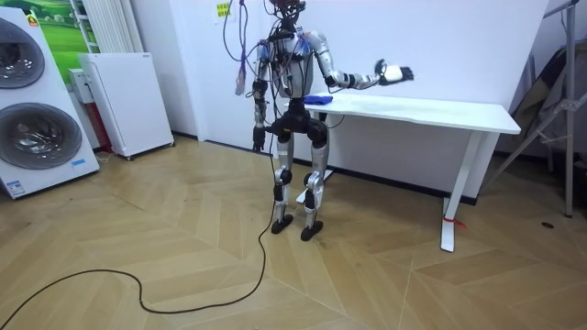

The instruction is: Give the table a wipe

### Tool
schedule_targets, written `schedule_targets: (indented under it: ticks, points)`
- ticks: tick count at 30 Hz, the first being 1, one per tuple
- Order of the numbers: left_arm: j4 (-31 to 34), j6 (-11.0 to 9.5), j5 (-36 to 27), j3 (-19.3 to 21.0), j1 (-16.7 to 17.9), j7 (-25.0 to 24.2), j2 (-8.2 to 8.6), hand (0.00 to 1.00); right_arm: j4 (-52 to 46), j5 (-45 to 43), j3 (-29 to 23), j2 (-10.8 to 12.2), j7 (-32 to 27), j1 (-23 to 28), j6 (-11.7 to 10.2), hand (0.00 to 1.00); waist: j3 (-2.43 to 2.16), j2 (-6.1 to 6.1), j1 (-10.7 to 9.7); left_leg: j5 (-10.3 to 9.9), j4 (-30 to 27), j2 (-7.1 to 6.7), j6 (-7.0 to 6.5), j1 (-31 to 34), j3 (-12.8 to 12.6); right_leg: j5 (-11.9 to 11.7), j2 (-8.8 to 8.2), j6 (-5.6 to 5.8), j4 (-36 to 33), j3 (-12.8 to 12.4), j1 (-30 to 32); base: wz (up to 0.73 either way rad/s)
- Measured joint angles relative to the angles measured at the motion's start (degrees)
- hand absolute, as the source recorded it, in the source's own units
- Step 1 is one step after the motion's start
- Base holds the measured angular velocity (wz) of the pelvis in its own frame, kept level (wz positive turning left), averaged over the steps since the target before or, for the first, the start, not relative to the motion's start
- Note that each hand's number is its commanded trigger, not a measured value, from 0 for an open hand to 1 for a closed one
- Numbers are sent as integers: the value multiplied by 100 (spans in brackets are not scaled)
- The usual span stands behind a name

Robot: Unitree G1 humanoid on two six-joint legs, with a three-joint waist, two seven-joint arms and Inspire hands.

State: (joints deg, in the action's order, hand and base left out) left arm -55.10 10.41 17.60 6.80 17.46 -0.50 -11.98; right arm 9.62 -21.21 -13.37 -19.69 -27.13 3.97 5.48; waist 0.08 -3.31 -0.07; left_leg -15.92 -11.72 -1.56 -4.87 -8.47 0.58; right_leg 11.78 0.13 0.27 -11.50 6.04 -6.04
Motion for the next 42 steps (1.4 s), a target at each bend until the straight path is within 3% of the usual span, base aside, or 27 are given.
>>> schedule_targets:
  ticks: [3, 6, 12, 16, 25, 34, 35, 36, 37, 38, 39, 40, 41, 42]
  points:
    - [0, -22, -2, -146, 10, -2, 29, 0, -293, -415, 347, 47, -7, -2, -39, 0, -5, -5, 186, 0, 11, -4, 0, 18, 53, 0, -3, 0, -1, 36, 4, 9]
    - [0, -19, 2, -142, -24, 4, 32, 0, -709, -801, 693, 183, 45, -1, -44, 0, -5, 6, 214, 0, -10, -12, 0, 96, 165, 0, -19, 0, 3, 121, 32, 16]
    - [-10, -62, 8, -277, -36, 36, 68, 0, -1041, -1590, 1371, 188, 278, -34, -170, 0, -15, 73, 500, 1, -1, -13, 1, 82, 203, 0, -16, 0, 96, 182, -42, 6]
    - [-23, -111, 0, -403, -37, 33, 131, 0, -1041, -1765, 1819, 269, 574, -34, -212, 0, -1, 100, 526, 7, 6, -13, 12, 60, 289, -1, -16, 0, 139, 189, -113, 13]
    - [1, -155, 7, -858, -171, -70, 125, 0, -1006, -2246, 2598, 268, 1152, -190, -234, 0, 22, 82, 721, 25, 26, -16, 43, 154, 524, 0, -1, 0, 196, 218, -111, 14]
    - [114, -224, 72, -1041, -245, -351, 12, 0, -815, -3051, 3287, 155, 1497, -305, -238, 0, 13, -14, 992, 38, 37, -11, 58, 137, 827, 5, -6, -5, 87, 523, -81, 12]
    - [118, -227, 73, -1093, -274, -351, -10, 0, -644, -3075, 3390, 155, 1590, -338, -238, 0, 61, 18, 1020, 56, 45, 27, 77, 58, 1058, 45, 22, -24, -169, 541, 53, 7]
    - [119, -264, 74, -1108, -284, -352, -68, 0, -503, -3132, 3503, 165, 1682, -363, -243, 0, 47, -38, 1069, 58, 34, 32, 80, 58, 1256, 53, 111, -54, 82, 398, 117, -5]
    - [121, -285, 82, -1102, -296, -351, -111, 0, -475, -3160, 3543, 171, 1731, -388, -249, 0, 64, -106, 1115, 58, 32, 5, 81, 60, 1310, -71, 164, -94, 363, 290, 158, -12]
    - [98, -299, 91, -1091, -290, -349, -130, 0, -382, -3220, 3664, 153, 1792, -449, -268, 0, 66, -116, 1131, 58, 11, 37, 114, 106, 1339, -236, 169, -240, 439, 372, 158, 10]
    - [43, -319, 90, -1134, -267, -366, -131, 0, -242, -3226, 3789, 144, 1808, -523, -278, 0, 111, -188, 1049, -36, -296, -3, 448, 306, 1074, -327, 70, -288, 470, 150, 37, 35]
    - [18, -325, 90, -1162, -273, -375, -122, 0, -166, -3244, 3804, 158, 1805, -516, -280, 0, 105, -222, 971, -39, -299, -16, 540, 448, 859, -326, 7, -286, 477, -64, 1, 89]
    - [45, -336, 90, -1253, -363, -396, -93, 0, 18, -3258, 3777, 162, 1806, -507, -222, 0, 114, -251, 949, 102, 16, -14, 501, 850, 512, -305, -94, -249, 462, -416, 6, 88]
    - [60, -423, 86, -1296, -404, -390, -104, 0, 265, -3289, 3741, 154, 1844, -534, -183, 0, 95, -352, 1108, 620, -19, -25, 275, 1065, 152, -162, -223, -9, 389, -468, 51, 60]
